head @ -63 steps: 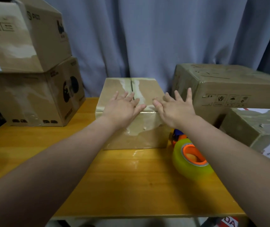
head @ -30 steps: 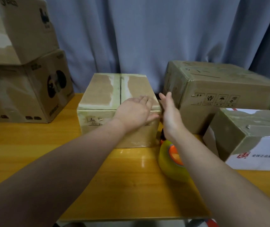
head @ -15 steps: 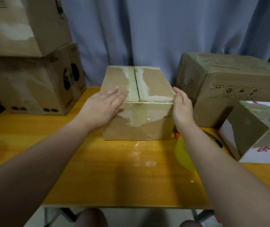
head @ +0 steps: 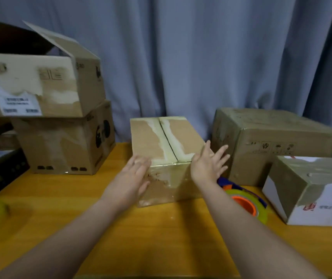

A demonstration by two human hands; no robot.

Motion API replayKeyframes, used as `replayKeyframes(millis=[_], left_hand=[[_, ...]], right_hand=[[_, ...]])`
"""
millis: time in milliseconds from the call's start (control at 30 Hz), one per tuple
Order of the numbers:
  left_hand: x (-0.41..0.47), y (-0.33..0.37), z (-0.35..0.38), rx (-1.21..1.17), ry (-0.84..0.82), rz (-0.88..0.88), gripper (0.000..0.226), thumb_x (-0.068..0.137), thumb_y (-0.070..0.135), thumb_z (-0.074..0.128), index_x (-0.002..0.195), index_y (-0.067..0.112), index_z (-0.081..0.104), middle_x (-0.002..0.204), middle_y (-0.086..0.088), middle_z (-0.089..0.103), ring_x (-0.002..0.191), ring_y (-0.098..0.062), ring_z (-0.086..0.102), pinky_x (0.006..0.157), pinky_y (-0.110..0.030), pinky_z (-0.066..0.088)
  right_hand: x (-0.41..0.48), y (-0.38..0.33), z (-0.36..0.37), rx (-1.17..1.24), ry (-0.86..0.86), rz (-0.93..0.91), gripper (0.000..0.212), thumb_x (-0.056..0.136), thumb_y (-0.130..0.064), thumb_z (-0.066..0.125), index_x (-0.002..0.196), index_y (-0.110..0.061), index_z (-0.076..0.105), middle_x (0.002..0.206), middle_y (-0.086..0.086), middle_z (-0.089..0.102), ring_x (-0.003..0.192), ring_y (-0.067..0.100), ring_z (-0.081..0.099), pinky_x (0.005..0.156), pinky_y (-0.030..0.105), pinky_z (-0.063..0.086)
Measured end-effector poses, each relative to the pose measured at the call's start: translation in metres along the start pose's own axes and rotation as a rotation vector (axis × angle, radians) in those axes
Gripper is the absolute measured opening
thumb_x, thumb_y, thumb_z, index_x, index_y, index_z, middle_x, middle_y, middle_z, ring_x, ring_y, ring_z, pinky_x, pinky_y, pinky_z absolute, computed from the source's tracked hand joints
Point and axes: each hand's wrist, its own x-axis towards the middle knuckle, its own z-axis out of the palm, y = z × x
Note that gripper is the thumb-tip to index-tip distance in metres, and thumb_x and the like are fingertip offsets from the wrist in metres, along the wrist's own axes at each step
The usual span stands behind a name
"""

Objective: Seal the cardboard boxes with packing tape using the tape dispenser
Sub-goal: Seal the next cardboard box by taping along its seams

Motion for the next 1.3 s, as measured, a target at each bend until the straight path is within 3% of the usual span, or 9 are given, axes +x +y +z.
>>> replayKeyframes(millis=[167, 367, 467, 567, 700, 900, 1000, 1133, 1300], left_hand=[[-0.018, 0.006, 0.001, -0.047, 0.035, 0.216, 0.057, 0.091, 0.041, 0.044, 0.14, 0.012, 0.044, 0.145, 0.001, 0.045, 0.139, -0.021, 0.026, 0.11, -0.036, 0.03], [-0.013, -0.005, 0.003, -0.173, -0.013, 0.239, 0.061, 0.092, 0.038, 0.037, 0.149, 0.021, 0.021, 0.154, 0.01, 0.014, 0.143, 0.002, 0.003, 0.117, -0.019, 0.003], [0.0, -0.026, -0.002, 0.014, -0.045, 0.089, 0.061, 0.092, 0.057, 0.019, 0.148, 0.034, 0.007, 0.154, 0.013, 0.002, 0.144, -0.004, -0.004, 0.116, -0.027, -0.008], [0.013, -0.051, -0.01, 0.023, -0.008, -0.121, 0.059, 0.095, 0.054, 0.028, 0.149, 0.03, 0.023, 0.158, 0.004, 0.017, 0.146, -0.014, 0.007, 0.118, -0.037, -0.001], [0.013, -0.087, -0.011, -0.074, 0.075, -0.472, 0.064, 0.088, 0.058, 0.048, 0.142, 0.023, 0.042, 0.156, -0.01, 0.023, 0.144, -0.029, 0.014, 0.116, -0.045, 0.009], [-0.005, -0.08, 0.011, -0.621, 0.289, -0.622, 0.07, 0.084, 0.036, 0.068, 0.143, 0.021, 0.034, 0.143, -0.011, 0.041, 0.129, -0.027, 0.041, 0.101, -0.035, 0.036], [-0.009, -0.067, 0.017, -0.778, 0.439, -0.692, 0.077, 0.081, 0.035, 0.072, 0.144, 0.014, 0.033, 0.141, -0.007, 0.043, 0.127, -0.021, 0.043, 0.105, -0.032, 0.037], [-0.001, -0.049, 0.007, -1.131, 0.579, -0.844, 0.045, 0.092, 0.043, 0.056, 0.124, 0.012, 0.053, 0.118, -0.008, 0.06, 0.112, -0.026, 0.057, 0.083, -0.026, 0.044], [0.031, -0.015, -0.048, -1.056, 0.79, -0.647, 0.027, 0.096, 0.045, 0.048, 0.108, 0.02, 0.047, 0.1, -0.002, 0.061, 0.101, -0.026, 0.06, 0.078, -0.033, 0.048]], right_hand=[[-0.028, -0.029, 0.007, 0.118, -0.264, 0.07, 0.08, 0.095, -0.043, 0.045, 0.153, -0.029, -0.008, 0.153, 0.009, -0.034, 0.144, 0.037, -0.019, 0.113, 0.058, 0.001], [-0.044, -0.034, 0.015, 0.43, -0.254, -0.016, 0.071, 0.101, -0.014, 0.041, 0.153, -0.029, -0.006, 0.156, 0.012, -0.027, 0.145, 0.033, -0.016, 0.116, 0.036, 0.002], [-0.025, -0.011, 0.01, 0.495, -0.327, -0.083, 0.072, 0.101, -0.015, 0.042, 0.153, -0.028, -0.006, 0.157, 0.008, -0.026, 0.146, 0.026, -0.016, 0.117, 0.037, 0.001], [0.0, 0.014, 0.0, 0.647, -0.426, -0.101, 0.065, 0.1, -0.019, 0.047, 0.153, -0.033, 0.011, 0.161, 0.001, -0.003, 0.147, 0.023, 0.009, 0.118, 0.044, 0.019], [0.027, 0.024, -0.018, 0.775, -0.364, -0.057, 0.058, 0.094, -0.006, 0.057, 0.147, -0.018, 0.036, 0.141, 0.002, 0.048, 0.12, 0.022, 0.055, 0.1, 0.044, 0.048], [-0.008, 0.019, -0.018, 0.752, -0.111, 0.103, 0.037, 0.095, -0.02, 0.058, 0.132, -0.014, 0.057, 0.126, 0.001, 0.061, 0.109, 0.015, 0.056, 0.092, 0.031, 0.048], [-0.046, 0.029, -0.001, 0.742, -0.014, 0.004, 0.048, 0.097, -0.033, 0.051, 0.143, -0.024, 0.041, 0.129, -0.003, 0.053, 0.116, 0.014, 0.051, 0.098, 0.034, 0.046], [-0.05, 0.025, -0.002, 0.785, -0.069, -0.002, 0.054, 0.096, -0.037, 0.052, 0.143, -0.032, 0.026, 0.137, 0.006, 0.045, 0.117, 0.02, 0.052, 0.097, 0.041, 0.048], [-0.028, 0.006, -0.051, 1.009, -0.03, 0.024, 0.028, 0.097, -0.033, 0.053, 0.124, -0.027, 0.044, 0.112, 0.005, 0.061, 0.085, 0.009, 0.06, 0.058, 0.017, 0.047]])
